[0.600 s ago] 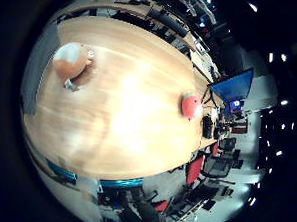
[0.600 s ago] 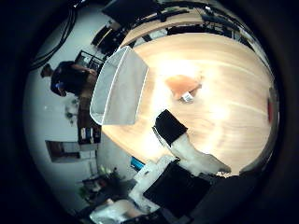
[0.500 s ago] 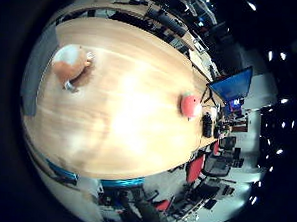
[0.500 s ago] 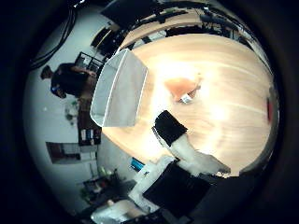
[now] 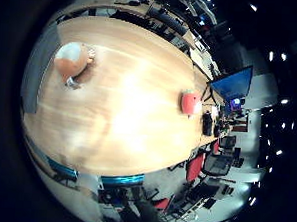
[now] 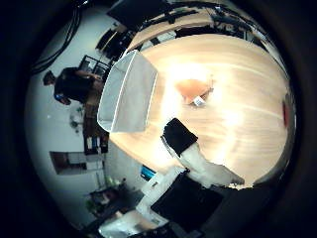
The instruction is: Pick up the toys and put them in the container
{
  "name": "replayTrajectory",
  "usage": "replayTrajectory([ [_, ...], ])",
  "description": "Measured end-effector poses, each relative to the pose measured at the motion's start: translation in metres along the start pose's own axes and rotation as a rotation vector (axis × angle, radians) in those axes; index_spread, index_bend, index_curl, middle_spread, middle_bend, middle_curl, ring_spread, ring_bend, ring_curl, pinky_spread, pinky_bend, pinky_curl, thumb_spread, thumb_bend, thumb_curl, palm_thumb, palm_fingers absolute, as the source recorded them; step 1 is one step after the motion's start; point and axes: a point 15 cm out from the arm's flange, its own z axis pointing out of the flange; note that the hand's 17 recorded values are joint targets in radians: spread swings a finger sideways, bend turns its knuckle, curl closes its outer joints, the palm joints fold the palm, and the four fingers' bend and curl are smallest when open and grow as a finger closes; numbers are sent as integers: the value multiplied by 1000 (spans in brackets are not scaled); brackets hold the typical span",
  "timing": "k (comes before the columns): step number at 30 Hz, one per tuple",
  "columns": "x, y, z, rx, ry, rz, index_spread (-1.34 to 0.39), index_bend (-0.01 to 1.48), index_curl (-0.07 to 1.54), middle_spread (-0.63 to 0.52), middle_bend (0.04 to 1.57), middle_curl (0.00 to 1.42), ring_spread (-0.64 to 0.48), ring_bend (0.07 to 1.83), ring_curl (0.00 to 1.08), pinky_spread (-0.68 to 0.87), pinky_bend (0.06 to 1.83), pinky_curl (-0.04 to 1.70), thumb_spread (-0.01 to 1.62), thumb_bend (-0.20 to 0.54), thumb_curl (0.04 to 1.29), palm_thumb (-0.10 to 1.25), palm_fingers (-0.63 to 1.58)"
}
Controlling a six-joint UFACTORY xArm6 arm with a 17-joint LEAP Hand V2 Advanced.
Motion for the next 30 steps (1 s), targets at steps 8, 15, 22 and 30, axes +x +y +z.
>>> replayTrajectory([
  [8,9,-34,21,-40,-17,14,-465,160,286,-140,246,361,-91,559,195,342,555,212,1056,-25,283,364,330],
  [15,-12,-74,67,-100,-50,-29,-457,159,283,-132,239,360,-86,562,196,335,574,213,1049,-26,283,360,303],
  [22,-36,-96,114,-175,-74,-77,-439,133,267,-112,208,354,-72,559,198,301,684,234,1032,-26,283,355,278],
  [30,-57,-115,158,-248,-86,-116,-425,129,242,-82,200,356,-51,581,212,260,809,258,998,-30,288,347,197],
])
